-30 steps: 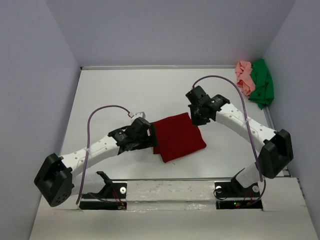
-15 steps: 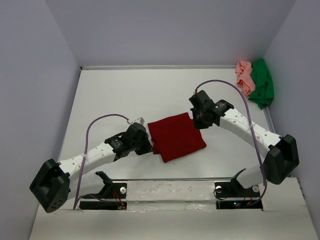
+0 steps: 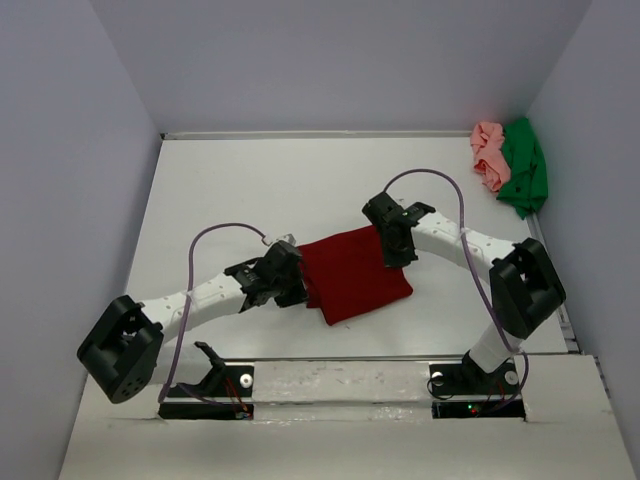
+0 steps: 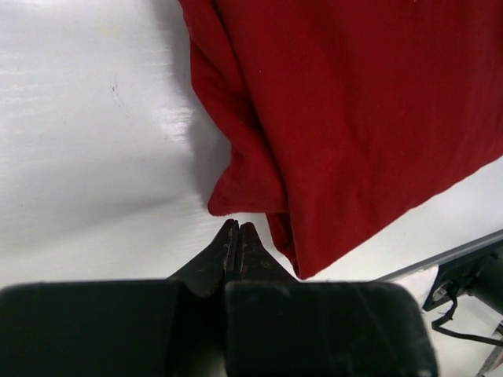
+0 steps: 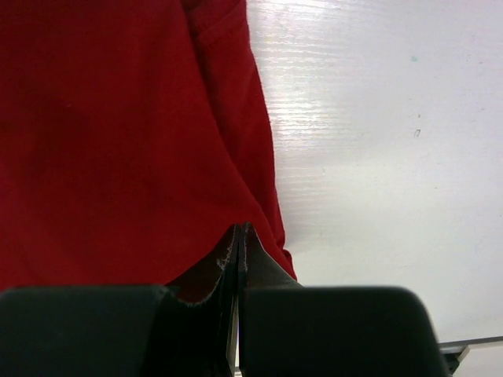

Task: Fold and stack the t-shirts
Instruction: Fold the tshirt

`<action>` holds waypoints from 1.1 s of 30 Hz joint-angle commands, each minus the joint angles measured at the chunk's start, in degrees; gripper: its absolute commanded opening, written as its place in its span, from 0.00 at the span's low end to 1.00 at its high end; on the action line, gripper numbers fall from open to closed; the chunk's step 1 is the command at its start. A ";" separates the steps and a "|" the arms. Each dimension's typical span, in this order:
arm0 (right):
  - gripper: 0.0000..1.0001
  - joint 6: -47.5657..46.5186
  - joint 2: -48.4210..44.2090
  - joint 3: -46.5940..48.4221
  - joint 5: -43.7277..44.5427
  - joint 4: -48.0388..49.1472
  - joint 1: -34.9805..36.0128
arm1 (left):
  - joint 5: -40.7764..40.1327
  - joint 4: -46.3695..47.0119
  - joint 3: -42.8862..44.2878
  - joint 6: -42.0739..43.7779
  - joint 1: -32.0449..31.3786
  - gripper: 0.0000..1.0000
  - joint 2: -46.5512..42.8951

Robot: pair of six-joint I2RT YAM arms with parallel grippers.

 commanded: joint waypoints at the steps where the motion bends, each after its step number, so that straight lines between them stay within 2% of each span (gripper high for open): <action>1: 0.00 2.57 1.76 0.24 4.65 1.03 0.51 | 0.92 4.09 4.88 3.43 0.19 0.00 4.32; 8: 0.00 3.45 3.87 -1.69 2.90 1.55 0.51 | 4.53 6.12 9.81 6.07 0.19 0.00 12.32; 19: 0.00 4.33 2.65 -6.61 -7.03 6.56 0.51 | 4.97 5.68 17.98 9.94 1.07 0.00 28.40; 23: 0.00 4.60 1.41 -7.41 -9.23 7.44 1.13 | 4.62 5.69 18.69 11.08 2.91 0.00 30.17; 33: 0.00 5.04 1.76 -6.44 -10.29 7.53 1.13 | 2.42 3.14 18.34 13.72 7.40 0.00 27.72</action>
